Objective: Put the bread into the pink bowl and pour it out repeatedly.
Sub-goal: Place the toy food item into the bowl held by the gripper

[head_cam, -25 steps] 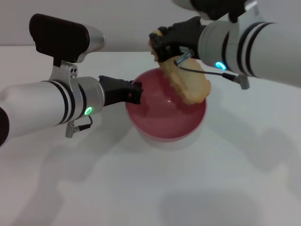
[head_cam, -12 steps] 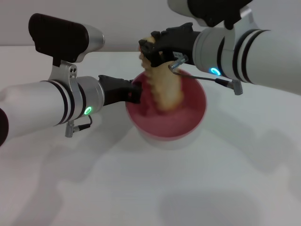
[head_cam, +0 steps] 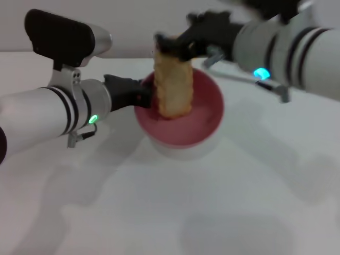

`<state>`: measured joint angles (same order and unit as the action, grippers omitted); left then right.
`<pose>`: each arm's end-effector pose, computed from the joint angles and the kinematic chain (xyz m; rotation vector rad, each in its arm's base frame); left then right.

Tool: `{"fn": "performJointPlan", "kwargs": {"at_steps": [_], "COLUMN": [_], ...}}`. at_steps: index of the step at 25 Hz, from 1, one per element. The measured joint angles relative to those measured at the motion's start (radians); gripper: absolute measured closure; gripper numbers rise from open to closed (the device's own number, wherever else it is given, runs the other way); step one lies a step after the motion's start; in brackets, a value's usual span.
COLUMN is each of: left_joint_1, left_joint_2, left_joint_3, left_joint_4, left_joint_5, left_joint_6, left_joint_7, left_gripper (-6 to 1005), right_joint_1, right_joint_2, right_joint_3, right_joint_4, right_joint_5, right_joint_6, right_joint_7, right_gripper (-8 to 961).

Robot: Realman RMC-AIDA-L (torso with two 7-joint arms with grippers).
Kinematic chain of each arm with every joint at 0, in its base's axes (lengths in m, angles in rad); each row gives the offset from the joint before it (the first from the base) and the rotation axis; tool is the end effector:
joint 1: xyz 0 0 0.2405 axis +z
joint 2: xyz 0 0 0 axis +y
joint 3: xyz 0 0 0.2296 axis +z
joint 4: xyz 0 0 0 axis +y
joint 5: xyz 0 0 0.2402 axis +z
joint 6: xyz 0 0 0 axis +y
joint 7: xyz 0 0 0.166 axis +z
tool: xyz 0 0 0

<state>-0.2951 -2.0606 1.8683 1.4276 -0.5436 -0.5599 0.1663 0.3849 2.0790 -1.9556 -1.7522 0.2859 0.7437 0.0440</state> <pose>-0.1369 0.3936 -0.0614 -2.2080 -0.8384 -0.2595 0.0156 0.3694 -0.0399 -2.2701 0.5724 0.3558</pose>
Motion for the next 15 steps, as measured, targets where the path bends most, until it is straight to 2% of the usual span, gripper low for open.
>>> {"fn": "performJointPlan", "kwargs": {"at_steps": [4,10,15], "left_joint_1": [0.021,0.062,0.08], "left_joint_2": [0.001,0.001,0.001], "left_joint_3": [-0.014,-0.043,-0.035], "left_joint_4": [-0.01,0.0,0.011], "left_joint_5": [0.034,0.055,0.122], "left_joint_6": [0.039,0.088,0.127], "left_joint_7": [0.055,0.161,0.223], "left_gripper": [947,947,948], "right_joint_1": [-0.118,-0.329,-0.413], "right_joint_2": [-0.002,0.004,0.006], "right_joint_3": [0.055,0.183,0.26], "right_joint_4": [-0.133,-0.265,-0.269], "right_joint_5": [-0.122,-0.148,-0.142], "right_joint_6": [0.003,0.02,0.047], "right_joint_7": [0.086,0.049,0.027], "right_gripper": [270,220,306]}}
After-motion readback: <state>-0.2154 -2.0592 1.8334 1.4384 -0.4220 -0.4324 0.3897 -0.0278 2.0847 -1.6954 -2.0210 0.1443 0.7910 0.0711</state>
